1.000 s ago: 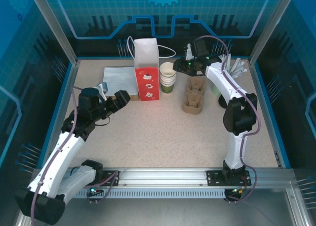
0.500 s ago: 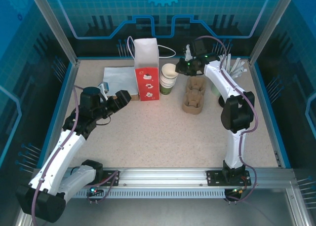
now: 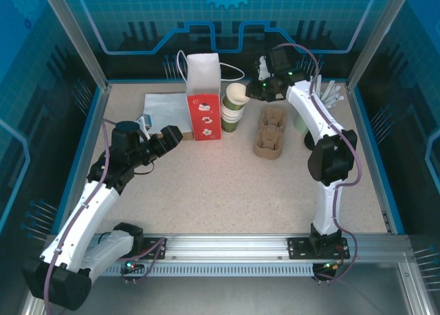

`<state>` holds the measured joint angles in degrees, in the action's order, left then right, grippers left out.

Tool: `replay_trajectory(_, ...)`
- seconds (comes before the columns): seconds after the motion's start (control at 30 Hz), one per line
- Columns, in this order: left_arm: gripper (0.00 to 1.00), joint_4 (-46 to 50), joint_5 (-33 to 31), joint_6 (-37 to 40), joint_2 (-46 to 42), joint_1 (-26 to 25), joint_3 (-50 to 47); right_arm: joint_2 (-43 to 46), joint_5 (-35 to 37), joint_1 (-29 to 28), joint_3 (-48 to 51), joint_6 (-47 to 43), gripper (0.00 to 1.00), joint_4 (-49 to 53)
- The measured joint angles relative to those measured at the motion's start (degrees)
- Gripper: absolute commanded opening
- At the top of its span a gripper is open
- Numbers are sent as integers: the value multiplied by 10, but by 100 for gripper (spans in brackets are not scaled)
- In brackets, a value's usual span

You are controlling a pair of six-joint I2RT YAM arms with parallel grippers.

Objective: Pack the takeout coffee

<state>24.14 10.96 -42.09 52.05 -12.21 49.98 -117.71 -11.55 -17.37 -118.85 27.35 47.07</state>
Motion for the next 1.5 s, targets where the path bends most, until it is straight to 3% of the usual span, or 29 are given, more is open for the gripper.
replay_trajectory(0.6, 92, 0, 29, 0, 0, 0, 29, 185, -5, 9, 57, -45, 10, 40)
replay_trajectory(0.8, 92, 0, 56, 0, 0, -3, 31, 277, -7, 1, 186, -58, 11, 45)
replay_trajectory(0.97, 91, -12, 70, -5, 3, -33, 16, 341, -1, -54, 333, -56, 11, 36)
replay_trajectory(1.17, 91, -39, 72, -34, 5, -53, -50, 339, 28, -123, 452, -38, 11, -1)
replay_trajectory(1.5, 91, -70, 71, -61, 7, -64, -89, 252, 72, -180, 469, -28, 13, -79)
